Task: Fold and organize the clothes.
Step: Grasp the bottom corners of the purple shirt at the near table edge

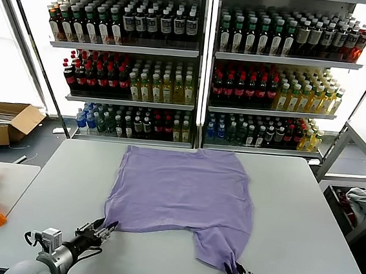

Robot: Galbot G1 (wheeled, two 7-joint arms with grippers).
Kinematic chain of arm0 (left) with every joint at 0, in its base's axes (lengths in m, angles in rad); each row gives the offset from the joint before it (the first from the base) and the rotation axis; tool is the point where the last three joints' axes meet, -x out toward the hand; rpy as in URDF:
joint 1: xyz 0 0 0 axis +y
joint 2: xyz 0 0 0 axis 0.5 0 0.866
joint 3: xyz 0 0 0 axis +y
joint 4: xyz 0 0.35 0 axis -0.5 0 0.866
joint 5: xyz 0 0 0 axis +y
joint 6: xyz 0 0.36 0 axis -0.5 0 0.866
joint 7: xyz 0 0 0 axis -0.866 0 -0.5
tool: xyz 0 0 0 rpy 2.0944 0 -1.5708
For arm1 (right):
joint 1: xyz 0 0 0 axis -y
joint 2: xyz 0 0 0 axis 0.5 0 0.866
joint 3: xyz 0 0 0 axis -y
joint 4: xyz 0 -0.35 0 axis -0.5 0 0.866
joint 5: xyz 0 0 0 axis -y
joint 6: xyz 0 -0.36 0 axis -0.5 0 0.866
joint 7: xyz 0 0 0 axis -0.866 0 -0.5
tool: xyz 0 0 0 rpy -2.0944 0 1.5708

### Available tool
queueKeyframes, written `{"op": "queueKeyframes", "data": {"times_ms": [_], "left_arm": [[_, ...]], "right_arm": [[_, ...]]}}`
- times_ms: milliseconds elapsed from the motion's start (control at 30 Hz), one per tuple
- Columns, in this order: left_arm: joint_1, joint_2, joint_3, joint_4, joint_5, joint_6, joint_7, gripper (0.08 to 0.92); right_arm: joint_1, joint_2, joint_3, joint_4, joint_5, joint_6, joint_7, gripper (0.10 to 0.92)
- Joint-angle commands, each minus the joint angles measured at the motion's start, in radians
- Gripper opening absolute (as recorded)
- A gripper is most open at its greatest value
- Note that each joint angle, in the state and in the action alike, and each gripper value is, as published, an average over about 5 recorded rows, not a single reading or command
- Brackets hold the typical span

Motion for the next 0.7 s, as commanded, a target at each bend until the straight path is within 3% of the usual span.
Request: {"op": "queueKeyframes", "data": {"times_ms": [33,167,367,700], "left_arm": [[0.013,-0.013,0.01,0.005,0.014,-0.013,-0.001,0.385],[0.018,-0.034,-0.002,-0.017,0.024,-0.019,-0.013,0.272],[0.054,-0.111,-0.044,-0.096,0.054,-0.033,-0.042,0.111],[0.165,-0.125,-0.099,-0.195,0.068,-0.064,-0.096,0.094]], "right_arm": [[-0.002,-0.002,-0.001,0.0,0.003,0.046,-0.012,0.179],[-0.007,-0.016,0.013,0.012,0.019,0.094,-0.045,0.11],[-0.069,-0.049,0.05,0.047,0.053,0.178,-0.101,0.108],[-0.239,-0.053,0.109,0.141,0.085,0.272,-0.126,0.108]]}}
